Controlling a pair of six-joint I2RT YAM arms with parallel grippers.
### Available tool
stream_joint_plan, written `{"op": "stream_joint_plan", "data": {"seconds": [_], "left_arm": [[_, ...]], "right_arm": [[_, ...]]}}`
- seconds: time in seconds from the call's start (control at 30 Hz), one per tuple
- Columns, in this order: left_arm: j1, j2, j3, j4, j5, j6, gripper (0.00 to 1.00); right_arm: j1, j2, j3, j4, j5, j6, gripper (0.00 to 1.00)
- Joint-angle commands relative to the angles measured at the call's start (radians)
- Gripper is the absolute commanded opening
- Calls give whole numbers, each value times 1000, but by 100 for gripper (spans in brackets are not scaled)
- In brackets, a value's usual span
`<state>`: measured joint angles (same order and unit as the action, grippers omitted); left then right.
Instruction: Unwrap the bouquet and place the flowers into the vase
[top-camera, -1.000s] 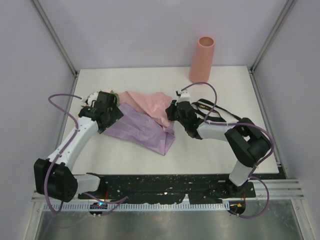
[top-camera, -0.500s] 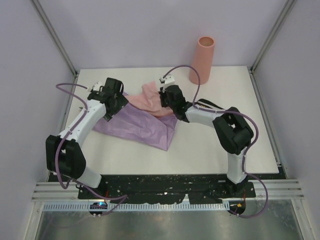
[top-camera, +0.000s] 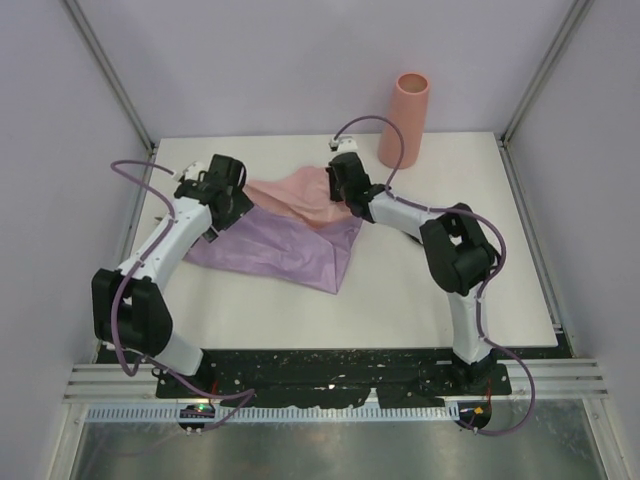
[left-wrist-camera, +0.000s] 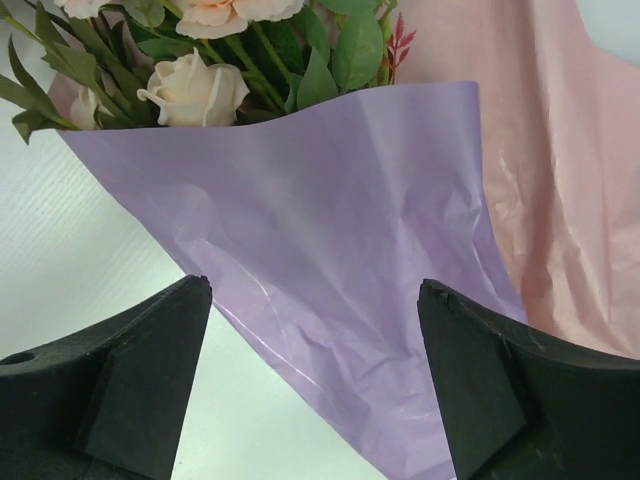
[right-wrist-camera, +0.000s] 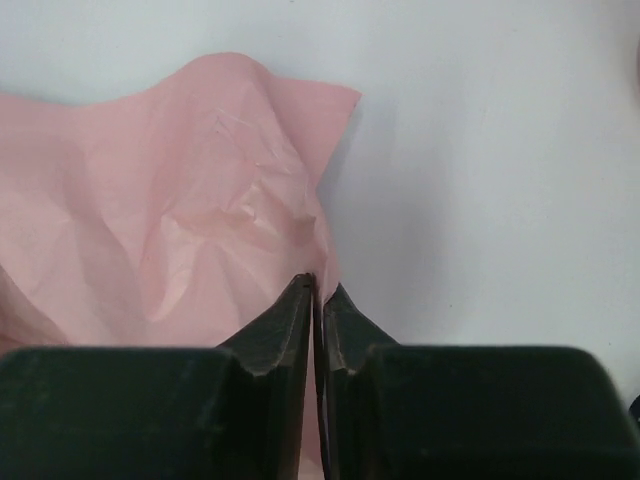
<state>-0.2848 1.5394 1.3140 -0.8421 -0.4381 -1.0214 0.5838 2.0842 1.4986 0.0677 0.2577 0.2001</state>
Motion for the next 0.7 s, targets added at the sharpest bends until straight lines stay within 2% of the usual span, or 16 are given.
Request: {"op": "stream_joint_plan", "data": {"seconds": [0.0, 0.03, 0.07, 0.13, 0.27, 0.43, 0.5, 0.57, 0.67], "left_arm": [[51, -90, 24, -46, 77, 115, 90], [67, -111, 8, -37, 131, 156, 90], [85, -134, -10, -28, 175, 205, 91], [108, -186, -45, -23, 222, 277, 92], [116, -320, -116, -23, 208, 377, 92], [116, -505, -222, -6, 323, 539, 91], [115, -596, -301, 35, 387, 592, 91], [116, -688, -378, 96, 427, 607, 91], [115, -826, -501, 205, 471, 604, 93]], "right_arm": [[-32, -38, 52, -46, -55, 6, 33], [-32, -74, 48, -46, -67, -4, 39], [-32, -93, 37, -51, -101, -23, 50], [-32, -151, 40, -98, -141, -43, 60], [-26, -271, -12, -118, -173, -51, 72], [2, -389, -109, -80, -218, -74, 76], [24, -417, -155, -27, -316, -85, 76], [45, -424, -194, 22, -491, -94, 76], [67, -368, -216, 64, -645, -103, 77]]}}
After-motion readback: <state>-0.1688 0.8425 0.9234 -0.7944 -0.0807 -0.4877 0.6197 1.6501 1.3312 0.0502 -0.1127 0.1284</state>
